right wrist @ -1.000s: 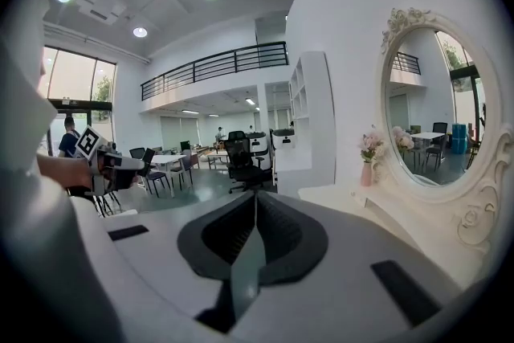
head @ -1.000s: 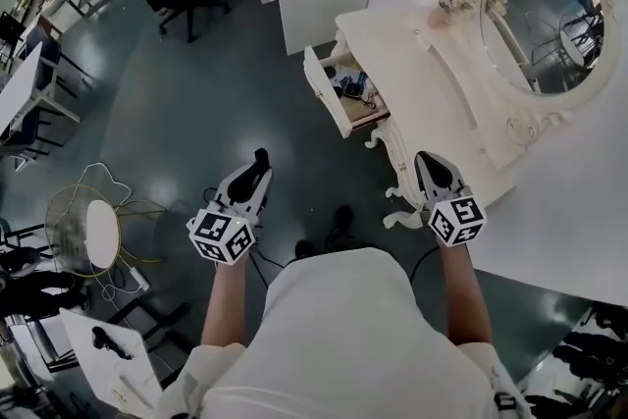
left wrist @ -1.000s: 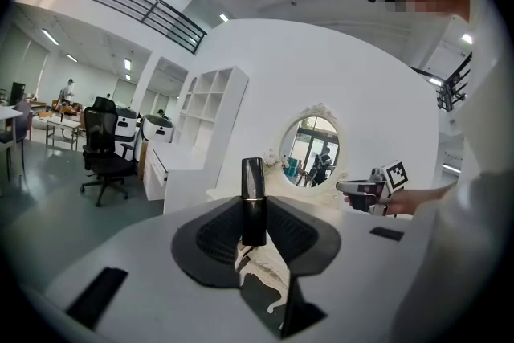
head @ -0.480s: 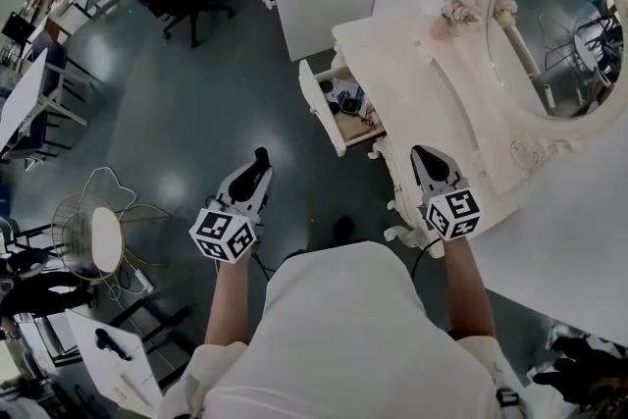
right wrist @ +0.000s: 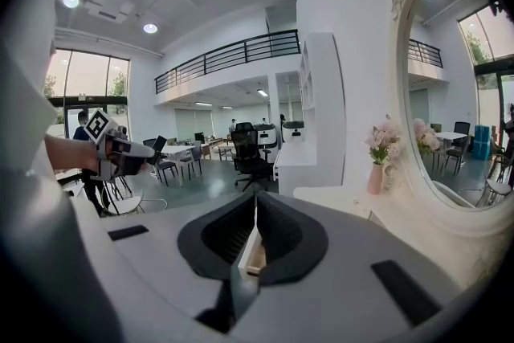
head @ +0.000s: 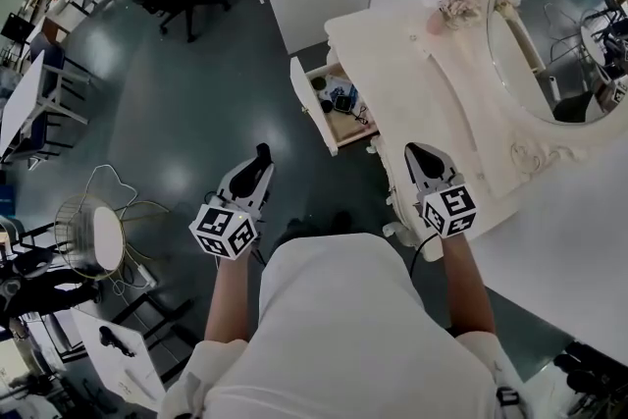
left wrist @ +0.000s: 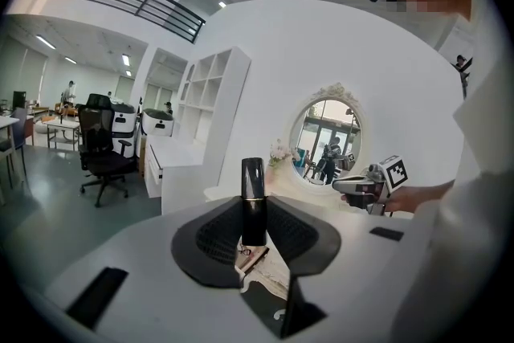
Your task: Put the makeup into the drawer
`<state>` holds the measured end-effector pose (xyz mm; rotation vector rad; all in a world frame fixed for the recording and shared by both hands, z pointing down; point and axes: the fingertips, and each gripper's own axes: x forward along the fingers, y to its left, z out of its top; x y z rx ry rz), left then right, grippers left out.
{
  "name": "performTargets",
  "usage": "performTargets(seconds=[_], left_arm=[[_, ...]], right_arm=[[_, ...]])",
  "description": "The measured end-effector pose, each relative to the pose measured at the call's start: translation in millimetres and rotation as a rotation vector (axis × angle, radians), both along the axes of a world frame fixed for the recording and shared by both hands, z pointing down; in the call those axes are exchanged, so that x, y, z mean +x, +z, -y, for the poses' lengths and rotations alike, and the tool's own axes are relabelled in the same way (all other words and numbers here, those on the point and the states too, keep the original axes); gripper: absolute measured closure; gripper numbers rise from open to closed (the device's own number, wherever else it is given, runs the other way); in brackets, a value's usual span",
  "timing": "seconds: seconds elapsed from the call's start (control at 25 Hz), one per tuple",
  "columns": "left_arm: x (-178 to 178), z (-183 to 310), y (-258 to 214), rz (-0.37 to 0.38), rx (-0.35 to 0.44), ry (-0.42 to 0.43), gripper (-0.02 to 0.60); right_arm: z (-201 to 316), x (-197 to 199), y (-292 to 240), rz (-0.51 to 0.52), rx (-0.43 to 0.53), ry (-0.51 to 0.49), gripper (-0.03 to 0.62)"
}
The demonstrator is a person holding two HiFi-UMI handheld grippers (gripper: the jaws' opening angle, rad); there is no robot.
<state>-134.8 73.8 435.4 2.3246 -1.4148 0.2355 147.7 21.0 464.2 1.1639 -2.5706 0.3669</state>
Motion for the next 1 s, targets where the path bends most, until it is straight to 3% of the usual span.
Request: performTargets(seconds=[0.52, 1.0], left_arm=[[-4, 39, 12, 0.009, -0.029, 0.045, 0.483], [-25, 118, 30, 0.017, -0.075, 0.180, 0.483]], right_arm=[[26, -12, 10, -0.018, -0.042, 0.009, 0.563], [72, -41, 19, -0.009, -0.094, 0.119, 0.563]])
